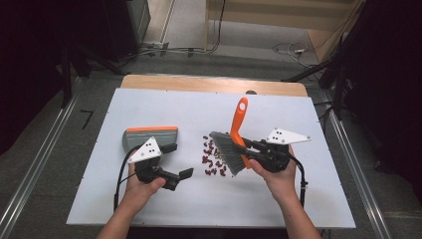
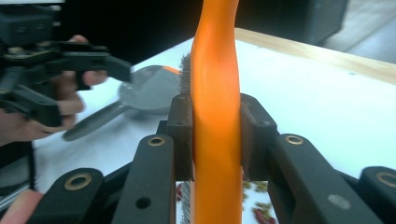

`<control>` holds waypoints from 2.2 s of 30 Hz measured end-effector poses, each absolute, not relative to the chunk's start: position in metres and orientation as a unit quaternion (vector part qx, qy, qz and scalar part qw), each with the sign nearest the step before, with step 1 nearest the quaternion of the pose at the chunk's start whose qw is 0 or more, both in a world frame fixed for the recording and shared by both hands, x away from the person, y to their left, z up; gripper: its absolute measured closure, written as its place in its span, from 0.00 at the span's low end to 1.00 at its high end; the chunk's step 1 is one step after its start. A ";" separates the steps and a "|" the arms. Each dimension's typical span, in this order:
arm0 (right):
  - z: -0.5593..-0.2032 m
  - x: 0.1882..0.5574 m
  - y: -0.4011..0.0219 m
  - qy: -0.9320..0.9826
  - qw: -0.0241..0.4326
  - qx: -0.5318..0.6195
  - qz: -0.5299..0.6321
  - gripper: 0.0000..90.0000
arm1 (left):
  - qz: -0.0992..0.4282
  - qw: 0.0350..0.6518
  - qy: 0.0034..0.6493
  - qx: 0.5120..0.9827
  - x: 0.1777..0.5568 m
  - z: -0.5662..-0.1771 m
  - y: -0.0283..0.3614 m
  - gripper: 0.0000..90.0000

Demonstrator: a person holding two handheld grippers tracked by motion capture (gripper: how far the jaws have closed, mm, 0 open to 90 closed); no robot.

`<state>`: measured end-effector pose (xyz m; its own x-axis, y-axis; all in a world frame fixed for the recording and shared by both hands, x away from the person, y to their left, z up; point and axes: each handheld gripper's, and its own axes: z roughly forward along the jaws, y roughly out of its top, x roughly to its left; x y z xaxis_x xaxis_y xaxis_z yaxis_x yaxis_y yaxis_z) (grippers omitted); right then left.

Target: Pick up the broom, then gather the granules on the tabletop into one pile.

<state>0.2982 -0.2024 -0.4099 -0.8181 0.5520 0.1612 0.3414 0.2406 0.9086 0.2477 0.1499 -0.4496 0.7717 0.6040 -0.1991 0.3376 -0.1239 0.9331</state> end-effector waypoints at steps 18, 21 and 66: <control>-0.414 0.313 -0.228 0.769 0.122 0.361 0.513 0.76 | 0.137 0.580 0.333 0.731 0.239 -0.449 0.180 0.00; -0.413 0.316 -0.233 0.769 0.127 0.372 0.503 0.76 | 0.137 0.583 0.328 0.731 0.236 -0.448 0.183 0.00; -0.428 0.392 -0.210 0.821 0.203 0.447 0.292 0.76 | 0.160 0.584 0.361 0.709 0.220 -0.461 0.238 0.00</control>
<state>0.3916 -0.2095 -0.4284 -0.5179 0.8525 -0.0714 0.6157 0.4294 0.6607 0.2201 0.2383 -0.4606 0.6884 0.6990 -0.1937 0.3244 -0.0579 0.9441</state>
